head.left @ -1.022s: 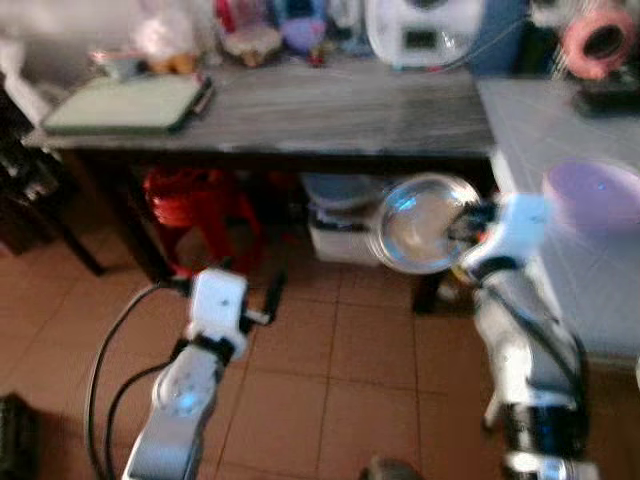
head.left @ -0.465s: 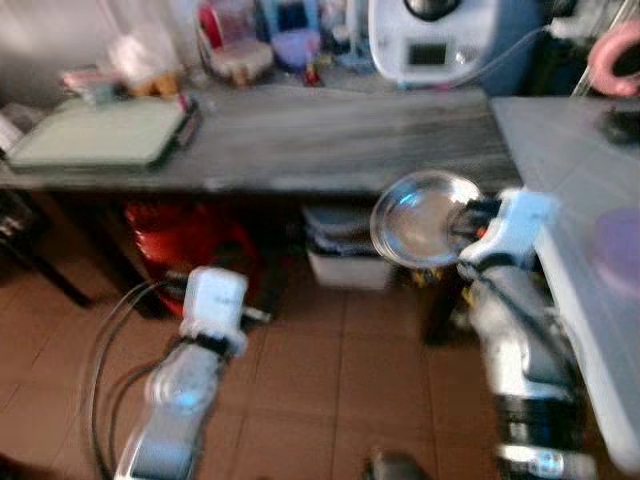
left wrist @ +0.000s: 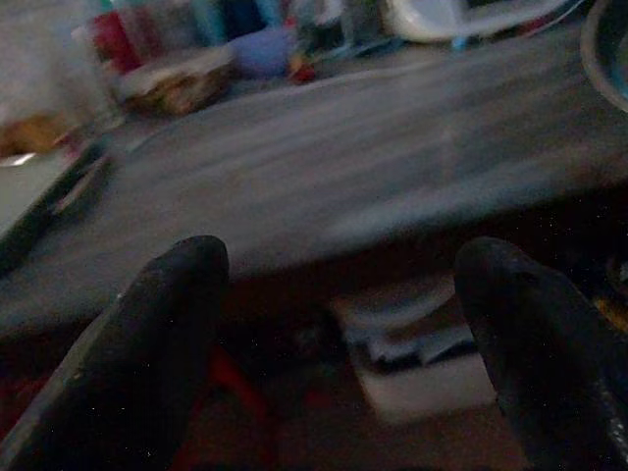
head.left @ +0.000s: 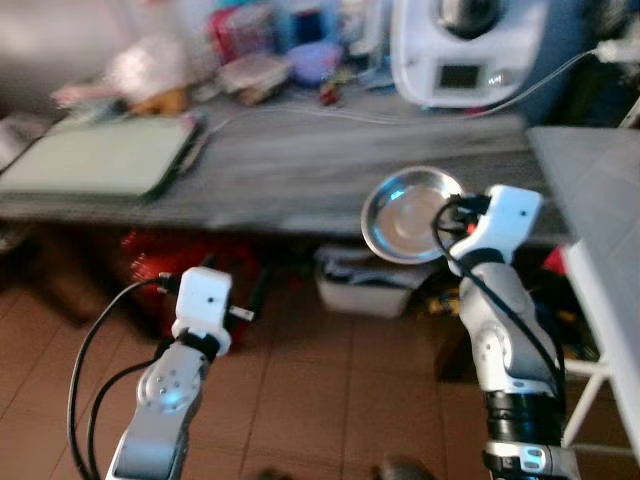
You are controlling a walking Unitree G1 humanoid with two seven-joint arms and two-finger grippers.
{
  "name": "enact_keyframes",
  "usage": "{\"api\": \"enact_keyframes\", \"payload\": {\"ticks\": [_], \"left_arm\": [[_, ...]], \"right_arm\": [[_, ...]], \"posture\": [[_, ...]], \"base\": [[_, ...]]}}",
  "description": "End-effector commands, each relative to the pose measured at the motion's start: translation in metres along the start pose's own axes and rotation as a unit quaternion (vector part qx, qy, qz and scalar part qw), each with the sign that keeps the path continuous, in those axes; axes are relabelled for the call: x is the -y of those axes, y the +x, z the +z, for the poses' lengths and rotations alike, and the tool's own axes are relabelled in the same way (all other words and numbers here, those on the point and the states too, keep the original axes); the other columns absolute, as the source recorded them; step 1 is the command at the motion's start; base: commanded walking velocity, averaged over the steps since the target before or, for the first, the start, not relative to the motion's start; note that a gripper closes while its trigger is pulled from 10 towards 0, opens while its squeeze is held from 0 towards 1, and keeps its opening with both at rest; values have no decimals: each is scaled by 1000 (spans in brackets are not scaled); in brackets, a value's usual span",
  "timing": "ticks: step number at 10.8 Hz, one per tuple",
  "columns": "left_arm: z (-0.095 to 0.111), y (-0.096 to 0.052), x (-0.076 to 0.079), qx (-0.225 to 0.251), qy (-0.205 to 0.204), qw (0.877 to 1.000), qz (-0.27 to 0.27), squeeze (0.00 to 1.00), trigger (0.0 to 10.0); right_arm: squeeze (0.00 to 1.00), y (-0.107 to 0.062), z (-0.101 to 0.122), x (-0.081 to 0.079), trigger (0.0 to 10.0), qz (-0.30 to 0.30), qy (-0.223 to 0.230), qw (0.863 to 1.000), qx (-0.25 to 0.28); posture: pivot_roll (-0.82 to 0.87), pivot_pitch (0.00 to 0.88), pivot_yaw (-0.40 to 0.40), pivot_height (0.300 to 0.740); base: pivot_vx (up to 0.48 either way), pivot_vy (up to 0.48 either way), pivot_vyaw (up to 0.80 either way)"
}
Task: Setting the table
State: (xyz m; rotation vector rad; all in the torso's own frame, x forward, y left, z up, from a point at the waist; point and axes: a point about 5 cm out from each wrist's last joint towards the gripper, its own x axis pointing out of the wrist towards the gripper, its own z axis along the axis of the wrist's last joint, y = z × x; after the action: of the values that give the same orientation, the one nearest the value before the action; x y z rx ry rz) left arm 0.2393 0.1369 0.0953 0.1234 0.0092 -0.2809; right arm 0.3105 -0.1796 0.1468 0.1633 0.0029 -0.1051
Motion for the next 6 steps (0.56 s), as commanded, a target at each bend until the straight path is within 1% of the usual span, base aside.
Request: {"api": "enact_keyframes", "payload": {"ticks": [1,4,5,6], "left_arm": [[2,1,3,3,2,1000,-5,0,10000],[3,1,3,7,5,1000,-2,0,10000],[2,1,2,8,5,1000,4,0,10000],[2,1,2,10,3,1000,6,0,10000]], "right_arm": [[0,2,3,2,0,-1,5,1000,4],[0,4,0,3,0,-9,12,1000,-2],[0,8,-4,3,0,-18,19,1000,-9],[0,12,-9,6,0,-32,37,999,-22]], "posture": [[-56,0,72,740],[-55,0,72,740],[-53,0,72,740],[-48,0,73,740]], "base": [[465,0,0],[463,0,0],[420,0,0],[0,0,0]]}}
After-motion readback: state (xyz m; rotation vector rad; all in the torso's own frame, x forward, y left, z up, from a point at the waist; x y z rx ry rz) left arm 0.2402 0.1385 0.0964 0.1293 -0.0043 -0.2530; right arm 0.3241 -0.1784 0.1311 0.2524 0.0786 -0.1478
